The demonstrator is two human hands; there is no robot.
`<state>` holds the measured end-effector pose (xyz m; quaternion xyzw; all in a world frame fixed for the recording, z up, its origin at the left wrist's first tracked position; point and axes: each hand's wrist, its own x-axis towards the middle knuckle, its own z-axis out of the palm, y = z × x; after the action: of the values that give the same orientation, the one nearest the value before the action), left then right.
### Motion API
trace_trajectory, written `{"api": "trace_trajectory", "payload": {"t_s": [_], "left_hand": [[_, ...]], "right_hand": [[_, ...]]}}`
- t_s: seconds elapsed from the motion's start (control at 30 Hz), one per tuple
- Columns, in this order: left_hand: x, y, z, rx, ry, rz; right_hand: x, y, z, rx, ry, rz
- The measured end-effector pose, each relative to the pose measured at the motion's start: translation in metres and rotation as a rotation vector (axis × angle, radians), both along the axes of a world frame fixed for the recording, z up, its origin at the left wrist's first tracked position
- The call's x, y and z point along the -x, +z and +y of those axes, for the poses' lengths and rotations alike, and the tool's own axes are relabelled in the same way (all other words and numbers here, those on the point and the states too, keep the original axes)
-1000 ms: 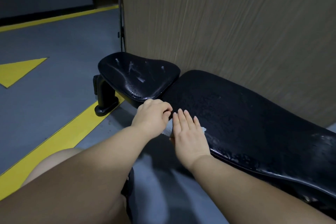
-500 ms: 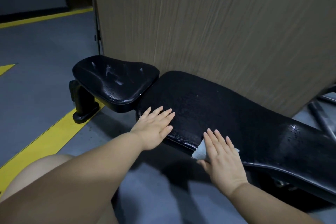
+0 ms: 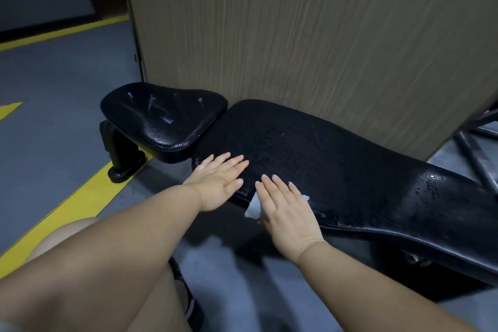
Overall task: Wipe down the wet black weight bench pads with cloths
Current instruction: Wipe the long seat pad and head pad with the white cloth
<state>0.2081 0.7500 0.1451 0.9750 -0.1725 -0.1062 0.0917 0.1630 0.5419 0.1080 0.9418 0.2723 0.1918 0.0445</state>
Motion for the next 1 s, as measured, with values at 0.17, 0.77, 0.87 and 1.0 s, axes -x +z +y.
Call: {"api": "trace_trajectory", "payload": {"t_s": [0.17,0.77,0.87,1.0], "left_hand": [[-0.003,0.003,-0.015,0.033,0.094,0.013],[-0.005,-0.004,-0.066,0.005,0.043,-0.153],[-0.006,-0.004,-0.066,0.009,0.05,-0.145],[-0.007,-0.006,-0.067,0.007,0.06,-0.159]], "right_hand": [[0.015,-0.003,-0.068,-0.027,0.023,-0.041],[0.006,0.009,-0.054,-0.043,-0.127,0.166],[0.01,0.009,-0.057,-0.018,-0.118,0.181],[0.013,0.011,-0.077,-0.038,-0.08,0.169]]}}
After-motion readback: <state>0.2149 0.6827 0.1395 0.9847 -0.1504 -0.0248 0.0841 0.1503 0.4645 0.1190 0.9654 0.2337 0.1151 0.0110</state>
